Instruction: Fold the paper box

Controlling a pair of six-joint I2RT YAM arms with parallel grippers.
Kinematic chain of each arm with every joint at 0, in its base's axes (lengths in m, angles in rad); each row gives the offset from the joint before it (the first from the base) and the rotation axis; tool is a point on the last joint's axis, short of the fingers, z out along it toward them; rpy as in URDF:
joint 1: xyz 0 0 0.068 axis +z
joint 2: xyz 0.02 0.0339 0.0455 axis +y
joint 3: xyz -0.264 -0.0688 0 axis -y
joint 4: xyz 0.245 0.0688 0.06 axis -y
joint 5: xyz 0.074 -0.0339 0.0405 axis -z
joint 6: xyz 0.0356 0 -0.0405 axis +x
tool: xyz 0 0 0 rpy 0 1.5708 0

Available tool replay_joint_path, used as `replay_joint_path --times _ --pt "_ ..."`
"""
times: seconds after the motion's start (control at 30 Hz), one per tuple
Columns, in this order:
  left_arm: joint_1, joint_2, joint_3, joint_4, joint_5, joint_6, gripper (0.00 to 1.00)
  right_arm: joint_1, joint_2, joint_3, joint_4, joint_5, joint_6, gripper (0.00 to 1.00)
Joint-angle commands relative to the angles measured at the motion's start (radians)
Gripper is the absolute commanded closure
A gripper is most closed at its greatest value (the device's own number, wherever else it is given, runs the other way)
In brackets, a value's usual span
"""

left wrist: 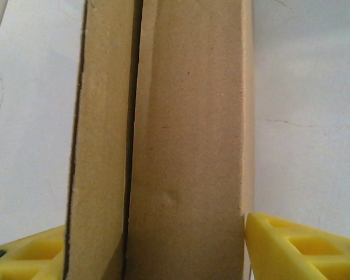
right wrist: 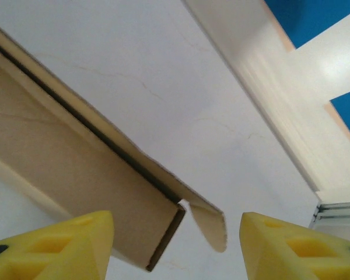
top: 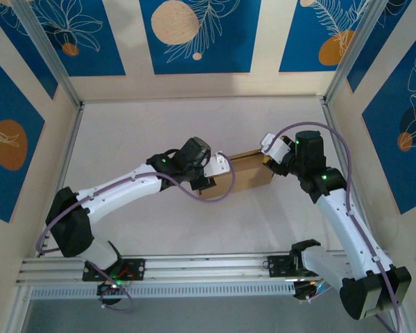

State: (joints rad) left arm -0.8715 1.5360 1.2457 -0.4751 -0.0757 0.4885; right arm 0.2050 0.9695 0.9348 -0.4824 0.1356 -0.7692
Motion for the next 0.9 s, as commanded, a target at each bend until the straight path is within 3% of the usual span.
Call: replay_joint_path --times 0.0,0.17,0.27,0.43,0.5,0.67,0.87 --pt "0.032 -0.024 -0.014 0.020 0.044 -0.028 0.39 -0.024 0.036 0.017 0.050 -0.022 -0.063 0.42" --pt "0.054 -0.013 0.000 0.012 0.010 0.022 0.41 -0.092 0.070 0.013 0.113 -0.005 -0.054 0.46" --pt "0.084 0.002 0.026 -0.011 0.038 0.037 0.44 -0.130 0.091 0.024 0.110 -0.068 0.017 0.46" --pt "0.122 0.005 0.027 -0.015 0.091 0.095 0.44 -0.212 0.079 -0.022 0.148 -0.376 0.110 0.47" --pt "0.136 0.003 0.026 -0.020 0.136 0.117 0.44 -0.240 0.084 -0.037 0.200 -0.432 0.138 0.47" --pt "0.174 -0.019 0.031 -0.049 0.258 0.147 0.45 -0.289 0.155 0.029 0.071 -0.533 -0.057 0.49" --pt "0.177 -0.059 0.003 -0.029 0.289 0.170 0.45 -0.279 0.257 0.082 -0.025 -0.583 -0.213 0.54"
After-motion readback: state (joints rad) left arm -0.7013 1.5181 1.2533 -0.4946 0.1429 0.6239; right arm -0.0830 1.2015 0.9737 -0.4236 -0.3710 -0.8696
